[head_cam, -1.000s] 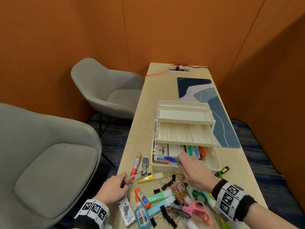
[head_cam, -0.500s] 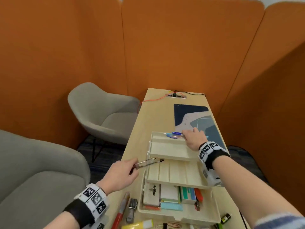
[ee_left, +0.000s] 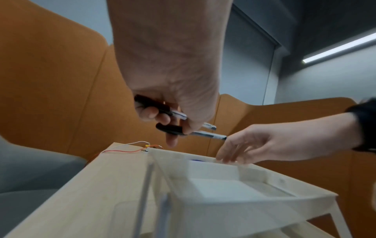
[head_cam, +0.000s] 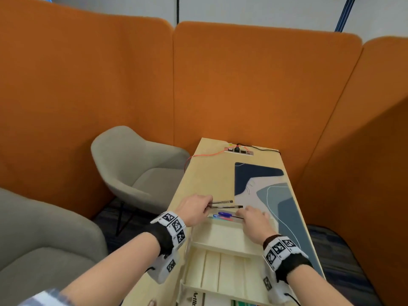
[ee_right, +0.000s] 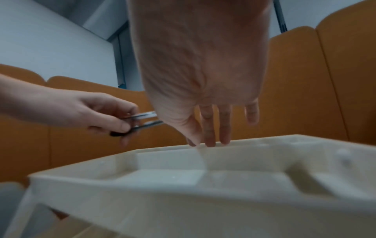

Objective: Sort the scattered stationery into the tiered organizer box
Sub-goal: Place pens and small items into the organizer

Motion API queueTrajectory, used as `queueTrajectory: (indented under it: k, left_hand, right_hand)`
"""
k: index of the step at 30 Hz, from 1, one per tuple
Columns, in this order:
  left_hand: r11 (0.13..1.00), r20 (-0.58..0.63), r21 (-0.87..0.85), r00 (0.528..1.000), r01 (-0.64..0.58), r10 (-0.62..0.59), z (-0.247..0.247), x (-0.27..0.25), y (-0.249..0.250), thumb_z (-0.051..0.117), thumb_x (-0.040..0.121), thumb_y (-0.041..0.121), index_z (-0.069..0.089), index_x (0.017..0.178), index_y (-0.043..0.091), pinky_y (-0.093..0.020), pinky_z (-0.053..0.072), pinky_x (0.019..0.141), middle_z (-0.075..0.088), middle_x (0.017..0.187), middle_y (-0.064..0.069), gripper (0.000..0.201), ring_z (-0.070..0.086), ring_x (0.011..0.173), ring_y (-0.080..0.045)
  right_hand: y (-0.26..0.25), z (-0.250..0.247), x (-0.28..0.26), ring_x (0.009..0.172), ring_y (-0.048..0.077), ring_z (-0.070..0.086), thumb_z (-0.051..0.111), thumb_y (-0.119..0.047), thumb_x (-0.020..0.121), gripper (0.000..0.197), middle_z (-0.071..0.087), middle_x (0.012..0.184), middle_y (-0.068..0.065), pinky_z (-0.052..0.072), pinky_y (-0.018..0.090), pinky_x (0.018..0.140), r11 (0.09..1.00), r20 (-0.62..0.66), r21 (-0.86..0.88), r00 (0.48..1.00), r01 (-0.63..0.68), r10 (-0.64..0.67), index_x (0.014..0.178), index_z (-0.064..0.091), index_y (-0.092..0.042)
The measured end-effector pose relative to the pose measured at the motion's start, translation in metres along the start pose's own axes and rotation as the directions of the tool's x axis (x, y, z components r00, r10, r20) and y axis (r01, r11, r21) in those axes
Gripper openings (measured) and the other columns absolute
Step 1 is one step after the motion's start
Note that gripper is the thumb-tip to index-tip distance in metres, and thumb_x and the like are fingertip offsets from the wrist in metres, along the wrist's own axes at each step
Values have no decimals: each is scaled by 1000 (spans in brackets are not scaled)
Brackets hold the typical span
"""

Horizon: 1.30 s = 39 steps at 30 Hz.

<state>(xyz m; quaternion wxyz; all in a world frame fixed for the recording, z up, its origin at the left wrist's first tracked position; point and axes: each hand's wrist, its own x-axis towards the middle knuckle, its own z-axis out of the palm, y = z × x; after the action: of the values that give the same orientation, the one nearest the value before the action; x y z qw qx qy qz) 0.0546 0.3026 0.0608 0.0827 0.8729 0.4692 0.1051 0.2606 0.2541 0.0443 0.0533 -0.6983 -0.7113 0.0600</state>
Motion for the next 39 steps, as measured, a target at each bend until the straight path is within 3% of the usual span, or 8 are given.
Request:
queueTrajectory:
  k: [5, 11, 19, 24, 28, 33, 36, 39]
  left_hand:
    - [999, 73, -11, 996, -45, 46, 19, 25, 23, 41, 95, 15, 54, 105, 14, -37, 40, 75, 65, 99, -8, 16, 44, 102, -24]
    - [997, 168, -30, 983, -73, 77, 30, 40, 37, 53, 94, 17, 62, 113, 17, -36, 40, 87, 56, 114, -7, 21, 45, 110, -24]
    - [979, -152, -153, 976, 133, -156, 46, 3, 17, 44, 93, 11, 53, 113, 16, -35, 38, 93, 53, 113, -3, 23, 50, 104, -21]
    - [974, -96, 152, 983, 170, -156, 60, -13, 19, 40, 91, 13, 47, 123, 16, -43, 24, 103, 56, 121, -5, 33, 50, 113, -23]
    - [979, -17, 56, 981, 196, -195, 63, -3, 35, 37, 92, 16, 49, 128, 18, -46, 22, 105, 56, 127, -4, 38, 48, 120, -24]
    - [944, -37, -229, 967, 237, -252, 61, 1, 47, 37, 90, 10, 50, 128, 24, -47, 16, 108, 55, 129, 4, 42, 49, 121, -17]
    - [941, -120, -123, 936, 316, -330, 63, -7, 47, 42, 92, 16, 51, 123, 20, -46, 19, 107, 56, 123, 0, 33, 50, 116, -19]
    - [949, -56, -2, 948, 314, -314, 66, -11, 50, 36, 94, 22, 53, 122, 17, -49, 19, 108, 57, 122, -5, 34, 48, 116, -24]
  right_hand:
    - [29, -7, -47, 118, 15, 42, 39, -18, 95, 39, 43, 124, -3, 28, 40, 103, 980, -109, 182, 989, -81, 102, 132, 42, -31]
    - [58, -15, -73, 115, 16, 44, 42, -25, 96, 35, 45, 121, -3, 35, 40, 99, 976, -97, 161, 982, -147, 164, 130, 45, -32]
    - [41, -14, -66, 119, 21, 40, 39, -17, 96, 35, 41, 126, 2, 32, 42, 102, 953, -37, 238, 979, -186, 201, 130, 45, -26]
    - [25, -5, -97, 118, 19, 40, 43, -15, 95, 37, 40, 121, -2, 35, 41, 104, 919, -80, 371, 981, -135, 177, 130, 46, -26]
    - [20, 6, -137, 118, 14, 41, 45, -14, 95, 36, 38, 118, -7, 36, 41, 106, 870, -83, 474, 977, -135, 197, 128, 48, -29]
    - [28, 11, -182, 109, 4, 42, 46, -13, 95, 33, 43, 114, -9, 35, 23, 96, 813, -158, 562, 945, -154, 288, 122, 51, -32]
    - [39, 13, -203, 107, 3, 41, 46, -14, 96, 31, 42, 112, -11, 35, 22, 93, 790, -182, 573, 906, -218, 382, 121, 52, -31]
    - [50, 23, -222, 105, 4, 43, 48, -13, 95, 30, 42, 112, -9, 36, 23, 92, 778, -171, 571, 890, -261, 424, 120, 54, -28]
